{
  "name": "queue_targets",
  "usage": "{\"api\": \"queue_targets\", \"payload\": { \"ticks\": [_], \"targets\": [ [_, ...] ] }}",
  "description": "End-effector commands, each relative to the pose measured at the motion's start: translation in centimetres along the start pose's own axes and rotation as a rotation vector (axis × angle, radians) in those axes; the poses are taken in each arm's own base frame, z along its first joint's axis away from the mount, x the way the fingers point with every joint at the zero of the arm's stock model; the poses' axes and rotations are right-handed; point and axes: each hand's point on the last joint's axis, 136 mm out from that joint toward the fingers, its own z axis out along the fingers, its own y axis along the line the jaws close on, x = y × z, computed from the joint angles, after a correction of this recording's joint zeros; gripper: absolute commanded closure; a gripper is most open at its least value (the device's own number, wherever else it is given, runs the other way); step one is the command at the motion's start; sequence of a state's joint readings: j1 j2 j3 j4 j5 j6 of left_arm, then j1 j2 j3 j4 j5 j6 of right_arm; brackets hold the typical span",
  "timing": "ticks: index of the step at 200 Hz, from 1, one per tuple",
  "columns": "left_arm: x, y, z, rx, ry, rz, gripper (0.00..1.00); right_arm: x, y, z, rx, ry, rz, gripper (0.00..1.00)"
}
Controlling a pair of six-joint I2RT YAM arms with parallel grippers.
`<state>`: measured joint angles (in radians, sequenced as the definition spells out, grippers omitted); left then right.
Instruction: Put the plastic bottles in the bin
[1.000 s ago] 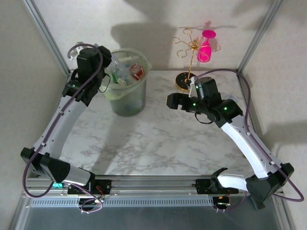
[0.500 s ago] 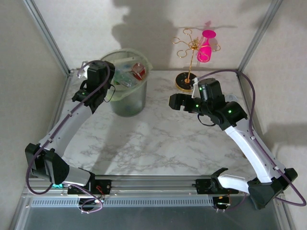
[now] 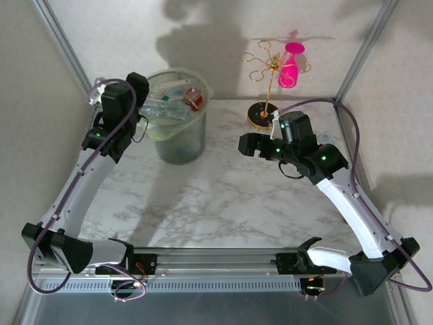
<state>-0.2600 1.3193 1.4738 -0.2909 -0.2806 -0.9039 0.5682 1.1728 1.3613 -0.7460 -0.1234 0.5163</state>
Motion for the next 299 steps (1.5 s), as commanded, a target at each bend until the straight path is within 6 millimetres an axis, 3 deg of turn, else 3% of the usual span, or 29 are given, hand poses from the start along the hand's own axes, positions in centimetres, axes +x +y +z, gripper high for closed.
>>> {"api": "queue_targets", "payload": {
  "ticks": [1,20,56,119,150,181,221,299],
  "targets": [
    [0.9,-2.0,0.2,0.056,0.065,0.200,0.42,0.0,0.1,-0.2,-0.007,-0.015,-0.007,0.05],
    [3.6,-3.2,1.3,0.123,0.159,0.254,0.52,0.0,0.2,-0.1,-0.011,-0.015,-0.003,0.05],
    [8.1,-2.6,3.8,0.138,0.286,0.309,0.58,0.2,0.1,0.1,-0.010,-0.007,0.000,0.05],
    [13.7,3.4,4.6,-0.003,0.403,0.366,0.57,0.3,-0.1,0.1,-0.003,-0.001,-0.006,0.05],
    [14.9,4.5,3.9,-0.022,0.430,0.389,0.57,0.3,0.0,0.1,-0.003,0.000,-0.010,0.05],
    [14.1,4.1,2.9,-0.020,0.415,0.410,0.57,0.0,0.2,0.0,-0.005,-0.004,-0.014,0.05],
    [11.4,2.6,2.2,-0.025,0.344,0.442,0.56,-0.3,0.4,-0.3,-0.012,-0.014,-0.016,0.05],
    [5.4,-4.7,-0.5,0.156,0.191,0.393,0.41,-3.2,1.8,-2.7,-0.022,-0.113,-0.095,0.03]
  ]
}}
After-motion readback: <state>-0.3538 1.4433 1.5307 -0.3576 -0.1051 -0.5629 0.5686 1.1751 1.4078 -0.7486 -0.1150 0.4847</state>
